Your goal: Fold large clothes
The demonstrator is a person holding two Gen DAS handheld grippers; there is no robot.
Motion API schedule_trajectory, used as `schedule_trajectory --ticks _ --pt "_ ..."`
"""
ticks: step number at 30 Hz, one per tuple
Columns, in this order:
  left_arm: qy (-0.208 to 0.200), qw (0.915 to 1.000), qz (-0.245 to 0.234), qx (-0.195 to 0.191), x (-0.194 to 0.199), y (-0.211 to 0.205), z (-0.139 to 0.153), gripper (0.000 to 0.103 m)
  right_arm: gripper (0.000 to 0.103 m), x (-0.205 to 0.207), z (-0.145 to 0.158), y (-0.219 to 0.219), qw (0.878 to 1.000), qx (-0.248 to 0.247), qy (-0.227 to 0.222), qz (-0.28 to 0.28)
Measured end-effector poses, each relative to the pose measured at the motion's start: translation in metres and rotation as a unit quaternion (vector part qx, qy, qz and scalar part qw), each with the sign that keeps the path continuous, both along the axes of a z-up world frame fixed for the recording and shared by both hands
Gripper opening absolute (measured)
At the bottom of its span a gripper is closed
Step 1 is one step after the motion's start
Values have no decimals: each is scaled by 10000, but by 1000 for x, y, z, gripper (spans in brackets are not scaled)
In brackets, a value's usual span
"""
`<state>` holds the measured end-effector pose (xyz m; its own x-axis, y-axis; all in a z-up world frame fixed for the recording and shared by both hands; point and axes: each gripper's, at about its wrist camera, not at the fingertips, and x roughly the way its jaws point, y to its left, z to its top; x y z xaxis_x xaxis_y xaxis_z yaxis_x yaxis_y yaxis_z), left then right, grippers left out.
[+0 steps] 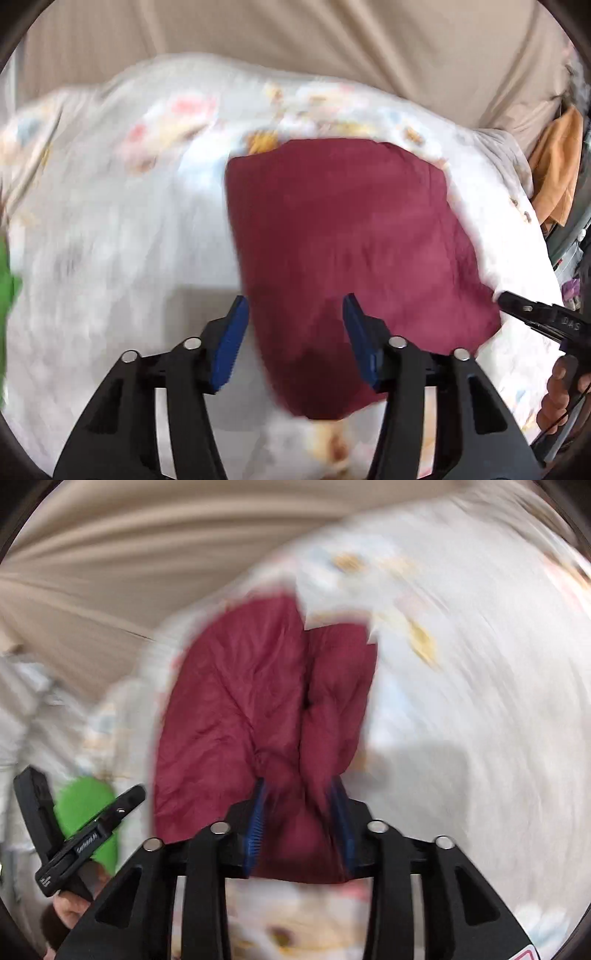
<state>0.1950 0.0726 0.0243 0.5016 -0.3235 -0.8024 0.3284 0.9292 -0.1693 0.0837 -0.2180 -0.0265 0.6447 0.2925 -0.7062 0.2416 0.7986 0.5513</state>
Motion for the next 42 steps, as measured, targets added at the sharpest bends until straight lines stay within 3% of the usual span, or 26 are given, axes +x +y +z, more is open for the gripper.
schedule_trajectory --ticks 2,4,7,9,11,14,15,18,20,23,25,29,32,36,39,42 --pt "-77 9993 122 -347 -15 20 9 50 23 -30 -2 -2 9994 159 -254 -170" --pt "-149 9988 110 -453 -30 21 24 50 4 -40 11 -1 9990 -78 -406 -159" --pt "-217 9989 -145 -380 -44 -4 36 51 2 -22 40 11 9961 -605 -593 235" --pt "-82 9992 -235 -304 -50 -24 29 51 1 -6 43 19 9920 -941 -618 569" --pt "163 9996 -215 -125 -52 -37 14 51 1 13 35 27 9900 -1134 -444 719" --pt "454 9976 127 513 -43 -36 -27 52 0 29 0 43 9835 -1545 169 927" --pt "533 9969 160 552 -42 -31 -40 52 0 27 -20 44 9795 -1735 424 931" --pt "620 9949 140 782 -40 -30 -56 53 0 13 -61 38 9850 -1260 710 946" --pt "635 9947 183 794 -39 -29 -56 53 0 8 -56 38 9869 -1249 656 789" --pt "625 9948 281 748 -39 -28 -50 53 0 -4 -25 36 9902 -1286 234 497" --pt "585 9945 337 804 -42 -29 -48 54 0 -3 -19 34 9881 -1483 156 373" --pt "489 9930 431 980 -54 -38 -37 53 0 12 -45 33 9726 -2139 766 500" --pt "246 9921 520 1118 -71 -42 -23 58 0 -12 -14 34 9693 -2402 477 214" --pt "-13 9927 633 1026 -96 -46 -5 62 16 -57 12 41 9658 -2584 214 9" --pt "-194 9928 643 994 -116 -54 5 68 26 -82 8 50 9656 -2590 218 -27" --pt "-227 9940 664 842 -132 -58 9 69 28 -100 3 58 9642 -2638 266 -40"
